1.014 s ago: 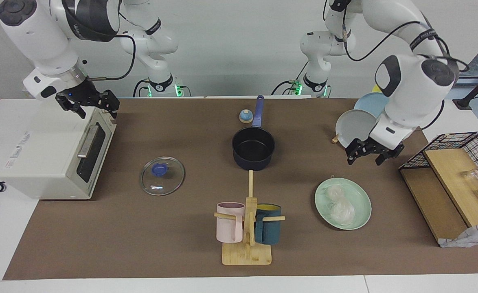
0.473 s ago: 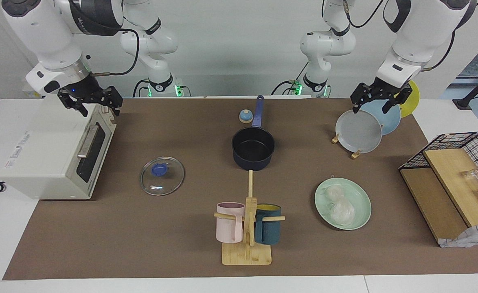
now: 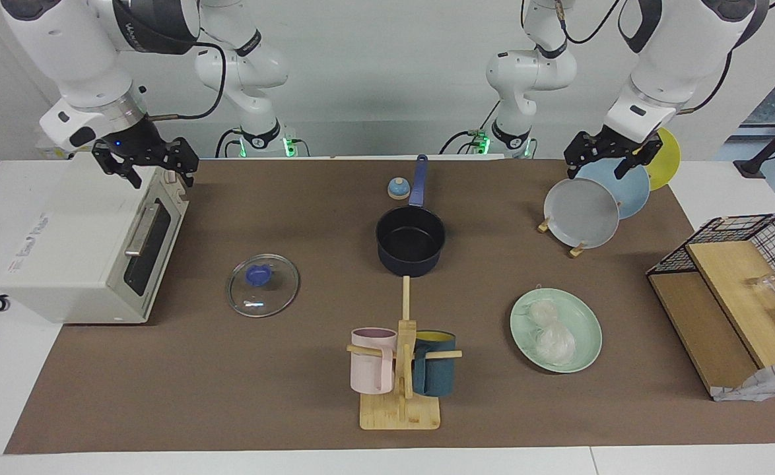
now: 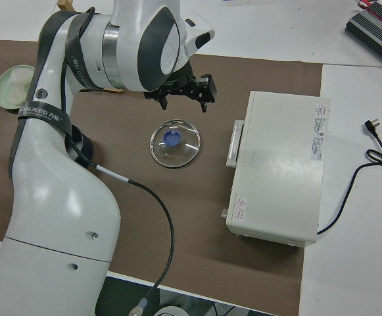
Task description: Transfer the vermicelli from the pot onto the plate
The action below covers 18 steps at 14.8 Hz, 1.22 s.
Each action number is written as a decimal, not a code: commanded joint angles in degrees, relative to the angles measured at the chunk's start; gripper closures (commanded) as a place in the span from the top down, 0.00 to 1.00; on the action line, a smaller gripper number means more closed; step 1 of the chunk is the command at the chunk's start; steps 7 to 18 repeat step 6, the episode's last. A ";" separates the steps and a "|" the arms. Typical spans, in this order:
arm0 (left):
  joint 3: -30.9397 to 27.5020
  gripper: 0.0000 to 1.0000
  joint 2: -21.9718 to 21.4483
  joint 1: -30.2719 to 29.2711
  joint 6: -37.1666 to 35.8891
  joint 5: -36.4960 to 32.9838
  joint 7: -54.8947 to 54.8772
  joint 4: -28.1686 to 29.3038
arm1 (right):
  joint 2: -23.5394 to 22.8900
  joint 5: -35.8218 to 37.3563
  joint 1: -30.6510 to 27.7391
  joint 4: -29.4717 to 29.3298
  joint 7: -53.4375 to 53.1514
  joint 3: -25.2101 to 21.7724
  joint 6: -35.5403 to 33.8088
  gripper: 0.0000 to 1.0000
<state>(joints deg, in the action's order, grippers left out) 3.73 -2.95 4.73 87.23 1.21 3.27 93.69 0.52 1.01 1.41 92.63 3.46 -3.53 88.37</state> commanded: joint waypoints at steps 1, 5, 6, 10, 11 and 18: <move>0.05 1.00 0.67 0.37 -1.45 -0.86 0.78 -1.23 | -0.26 -0.66 -0.18 -0.78 -0.12 0.28 -0.05 1.00; 0.14 1.00 0.58 -0.42 -1.98 -0.34 0.51 -1.41 | -0.26 -0.75 -0.18 -0.87 -0.03 0.28 -0.31 1.00; 0.14 1.00 0.58 -0.42 -1.98 0.10 0.69 -1.41 | -0.26 -0.75 -0.18 -0.87 -0.03 0.28 -0.31 1.00; 0.14 1.00 0.58 -0.42 -1.98 0.10 0.69 -1.41 | -0.26 -0.75 -0.18 -0.87 -0.03 0.28 -0.31 1.00; 0.14 1.00 0.58 -0.42 -1.98 0.10 0.69 -1.41 | -0.26 -0.75 -0.18 -0.87 -0.03 0.28 -0.31 1.00; 0.14 1.00 0.58 -0.42 -1.98 0.10 0.69 -1.41 | -0.26 -0.75 -0.18 -0.87 -0.03 0.28 -0.31 1.00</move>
